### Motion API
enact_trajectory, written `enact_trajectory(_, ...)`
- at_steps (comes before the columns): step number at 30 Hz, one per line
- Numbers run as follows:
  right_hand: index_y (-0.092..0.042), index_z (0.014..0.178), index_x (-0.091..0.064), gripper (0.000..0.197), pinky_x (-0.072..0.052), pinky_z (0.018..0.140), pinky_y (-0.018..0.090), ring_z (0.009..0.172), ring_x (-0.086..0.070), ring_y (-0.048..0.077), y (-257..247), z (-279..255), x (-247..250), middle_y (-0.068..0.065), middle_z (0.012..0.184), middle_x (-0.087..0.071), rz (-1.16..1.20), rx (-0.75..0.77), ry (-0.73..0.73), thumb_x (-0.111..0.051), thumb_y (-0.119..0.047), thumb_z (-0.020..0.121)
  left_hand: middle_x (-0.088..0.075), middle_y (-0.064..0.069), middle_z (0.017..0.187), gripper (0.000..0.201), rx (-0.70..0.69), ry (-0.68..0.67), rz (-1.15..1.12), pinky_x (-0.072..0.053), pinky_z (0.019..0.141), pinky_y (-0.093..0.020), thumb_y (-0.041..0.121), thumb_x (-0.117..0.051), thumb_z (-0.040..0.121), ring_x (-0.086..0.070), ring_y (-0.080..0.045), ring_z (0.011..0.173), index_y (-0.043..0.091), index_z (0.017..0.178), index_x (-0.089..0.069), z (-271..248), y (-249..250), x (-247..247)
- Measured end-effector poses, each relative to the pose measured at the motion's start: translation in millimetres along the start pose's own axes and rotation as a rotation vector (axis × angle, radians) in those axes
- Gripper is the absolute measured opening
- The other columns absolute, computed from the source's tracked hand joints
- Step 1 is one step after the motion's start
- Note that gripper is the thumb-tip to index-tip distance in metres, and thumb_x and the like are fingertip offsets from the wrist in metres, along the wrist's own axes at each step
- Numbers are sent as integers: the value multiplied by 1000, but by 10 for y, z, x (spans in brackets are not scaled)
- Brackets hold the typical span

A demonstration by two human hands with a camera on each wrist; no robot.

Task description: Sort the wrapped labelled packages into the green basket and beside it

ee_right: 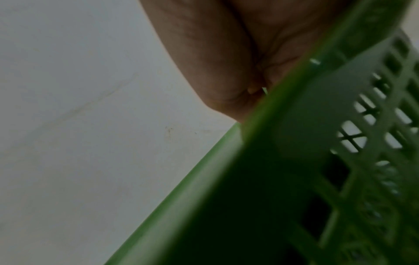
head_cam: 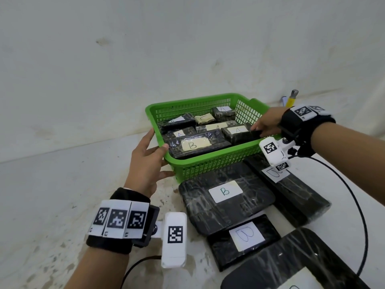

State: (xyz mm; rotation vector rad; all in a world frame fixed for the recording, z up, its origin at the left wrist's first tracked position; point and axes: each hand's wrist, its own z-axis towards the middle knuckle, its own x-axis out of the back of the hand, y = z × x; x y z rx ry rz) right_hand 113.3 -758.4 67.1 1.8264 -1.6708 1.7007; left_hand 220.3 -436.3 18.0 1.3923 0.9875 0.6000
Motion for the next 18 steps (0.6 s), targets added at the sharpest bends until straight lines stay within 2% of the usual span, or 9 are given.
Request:
enact_trajectory(3, 7, 128, -57, 33, -51, 43, 17, 74, -56, 20, -57, -70, 13, 23, 126, -58, 31, -22, -18, -53, -2, 97, -68, -7, 99, 54, -7, -1, 6, -60, 62, -42, 6, -52, 100, -67, -26, 85, 31, 147, -43, -7, 6, -8)
enact_trajectory(4, 6, 126, -59, 30, -51, 47, 20, 78, -58, 23, -73, -74, 26, 22, 127, -58, 42, -35, -9, -49, -2, 100, -68, -7, 98, 54, -7, 1, 5, -60, 63, -43, 6, -52, 100, -67, -26, 84, 31, 146, -43, -14, 11, -13)
enact_trajectory(6, 3, 124, -62, 28, -53, 62, 26, 92, -60, 30, -103, -114, 47, 24, 127, -58, 83, -52, 43, -47, -4, 101, -67, -9, 99, 53, -6, -2, 0, -58, 65, -44, 7, -52, 100, -66, -26, 84, 31, 146, -42, -32, 21, -20)
enact_trajectory(8, 2, 118, -65, 23, -54, 81, 36, 104, -63, 34, -111, -143, 66, 26, 125, -59, 159, -54, 114, -53, -5, 99, -66, -11, 103, 53, -2, 2, 6, -58, 67, -45, 8, -52, 100, -65, -29, 87, 32, 146, -42, -42, 27, -19)
enact_trajectory(10, 1, 102, -66, 12, -53, 96, 44, 106, -65, 35, -124, -222, 64, 25, 118, -63, 243, -44, 164, -58, -7, 97, -66, -12, 111, 52, 4, 6, 8, -57, 72, -46, 10, -52, 101, -65, -32, 95, 32, 147, -40, -73, 47, -19)
enact_trajectory(12, 2, 100, -65, 12, -53, 97, 42, 90, -66, 28, -126, -305, 44, 20, 103, -65, 314, -18, 197, -62, -9, 95, -63, -12, 120, 51, 14, 11, 35, -56, 77, -49, 17, -54, 101, -62, -36, 106, 30, 148, -39, -119, 35, -20)
enact_trajectory(14, 6, 116, -63, 25, -53, 82, 33, 75, -58, 19, -148, -431, 27, 15, 92, -61, 371, 6, 176, -60, -6, 95, -58, -10, 123, 50, 37, 41, 85, -55, 83, -48, 28, -55, 100, -58, -36, 110, 27, 148, -40, -162, 5, -22)
enact_trajectory(15, 7, 120, -62, 27, -50, 77, 31, 73, -54, 18, -167, -498, 21, 14, 92, -58, 398, 34, 178, -58, -3, 95, -55, -10, 125, 51, 51, 53, 112, -54, 84, -47, 34, -56, 99, -57, -36, 110, 26, 147, -41, -194, 0, -14)
enact_trajectory(18, 9, 120, -61, 28, -53, 85, 33, 81, -56, 20, -245, -849, -33, 20, 104, -63, 381, 140, 223, -57, 0, 94, -55, -15, 125, 46, 107, 74, 147, -54, 84, -44, 43, -57, 96, -59, -33, 108, 18, 135, -50, -332, -37, 67)
